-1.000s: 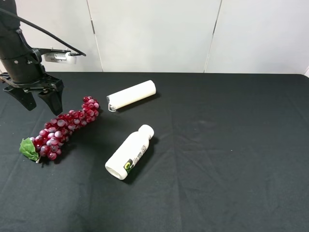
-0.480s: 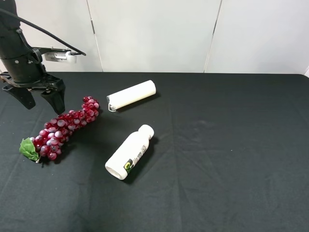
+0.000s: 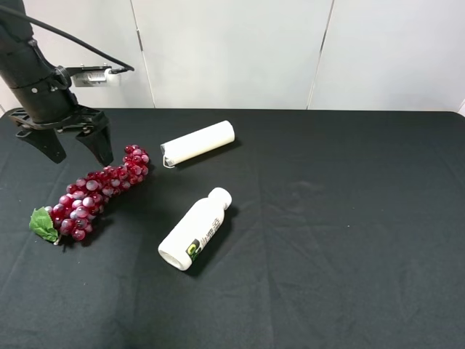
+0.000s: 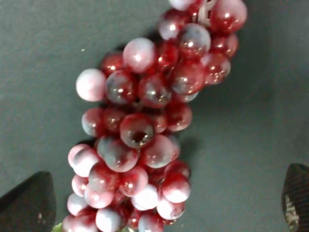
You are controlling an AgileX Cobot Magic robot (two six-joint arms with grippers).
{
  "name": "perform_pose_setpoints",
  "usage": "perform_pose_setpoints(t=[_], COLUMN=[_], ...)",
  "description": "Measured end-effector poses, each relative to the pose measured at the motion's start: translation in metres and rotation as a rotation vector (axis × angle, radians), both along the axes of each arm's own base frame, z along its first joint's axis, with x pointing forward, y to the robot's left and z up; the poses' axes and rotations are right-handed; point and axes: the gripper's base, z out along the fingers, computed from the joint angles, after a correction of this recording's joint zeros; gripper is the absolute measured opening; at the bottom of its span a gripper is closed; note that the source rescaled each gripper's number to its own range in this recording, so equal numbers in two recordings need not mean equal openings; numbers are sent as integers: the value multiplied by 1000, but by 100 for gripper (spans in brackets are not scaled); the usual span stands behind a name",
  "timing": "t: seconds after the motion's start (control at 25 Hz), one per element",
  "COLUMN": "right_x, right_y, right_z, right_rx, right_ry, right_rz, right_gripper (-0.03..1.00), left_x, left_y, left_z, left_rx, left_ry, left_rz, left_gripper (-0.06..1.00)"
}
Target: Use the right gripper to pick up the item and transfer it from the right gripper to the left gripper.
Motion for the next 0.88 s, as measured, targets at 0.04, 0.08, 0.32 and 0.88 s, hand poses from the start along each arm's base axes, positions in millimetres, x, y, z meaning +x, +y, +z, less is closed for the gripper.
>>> perform_pose_setpoints(t=[0.04,0.08,0.32,0.88], right_x=[0,0,0,0], right_y=[0,0,0,0], right_z=[0,0,0,0], right_rx=[0,0,0,1], right_ry=[0,0,0,0], right_rz=[0,0,0,0], right_gripper=[100,100,100,100], left_x=[0,0,0,-1], left_y=[0,0,0,0], left_z=[0,0,1,1], left_rx=[0,0,-2,-4], left_ry=[-1,-2,-5,1], left_rz=[0,0,-24,-50], left_gripper=[88,88,88,91])
